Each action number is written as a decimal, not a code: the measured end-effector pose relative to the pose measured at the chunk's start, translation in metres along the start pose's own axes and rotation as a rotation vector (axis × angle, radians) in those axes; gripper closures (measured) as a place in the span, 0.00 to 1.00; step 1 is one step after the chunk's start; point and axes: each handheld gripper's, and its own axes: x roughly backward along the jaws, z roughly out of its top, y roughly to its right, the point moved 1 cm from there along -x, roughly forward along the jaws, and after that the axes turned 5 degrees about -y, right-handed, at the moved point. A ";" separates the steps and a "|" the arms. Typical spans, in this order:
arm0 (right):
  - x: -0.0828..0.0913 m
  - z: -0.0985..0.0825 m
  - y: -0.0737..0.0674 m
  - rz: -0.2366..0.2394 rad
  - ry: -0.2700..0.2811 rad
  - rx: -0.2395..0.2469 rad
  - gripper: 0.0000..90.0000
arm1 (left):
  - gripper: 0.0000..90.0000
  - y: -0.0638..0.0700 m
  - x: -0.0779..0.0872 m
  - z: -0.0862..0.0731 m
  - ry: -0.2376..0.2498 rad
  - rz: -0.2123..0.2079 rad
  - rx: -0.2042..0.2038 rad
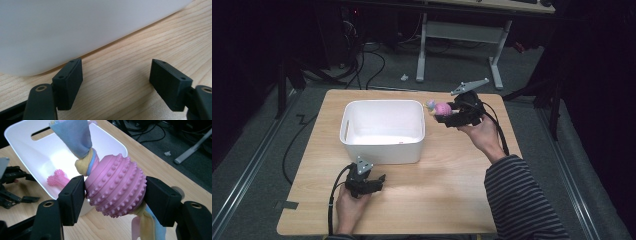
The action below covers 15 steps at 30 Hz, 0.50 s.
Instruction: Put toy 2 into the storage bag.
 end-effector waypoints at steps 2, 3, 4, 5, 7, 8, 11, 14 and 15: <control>0.001 0.005 -0.004 0.015 0.010 0.014 0.39 | 0.30 0.000 0.000 0.000 0.000 0.000 0.000; 0.000 0.008 -0.006 0.028 0.015 0.011 0.38 | 0.30 0.000 0.000 0.000 0.000 0.001 0.000; 0.000 0.010 -0.008 0.042 0.018 0.008 0.38 | 0.30 0.000 0.000 0.000 -0.002 0.001 -0.001; -0.002 0.013 -0.011 0.060 0.019 0.010 0.38 | 0.30 0.000 0.000 0.000 -0.002 0.001 -0.001; -0.007 0.017 -0.015 0.084 0.011 0.018 0.38 | 0.30 0.000 0.000 0.000 0.000 0.002 -0.001; -0.010 0.020 -0.017 0.094 0.009 0.020 0.38 | 0.30 0.000 0.000 0.000 0.000 0.002 -0.001; -0.019 0.027 -0.026 0.112 -0.001 0.037 0.38 | 0.30 0.000 0.000 0.000 0.000 0.002 0.000; -0.027 0.033 -0.036 0.131 -0.020 0.067 0.38 | 0.30 0.000 0.000 0.000 0.000 0.003 0.000; -0.030 0.035 -0.040 0.132 -0.030 0.076 0.38 | 0.30 0.000 0.000 0.000 -0.001 0.001 -0.001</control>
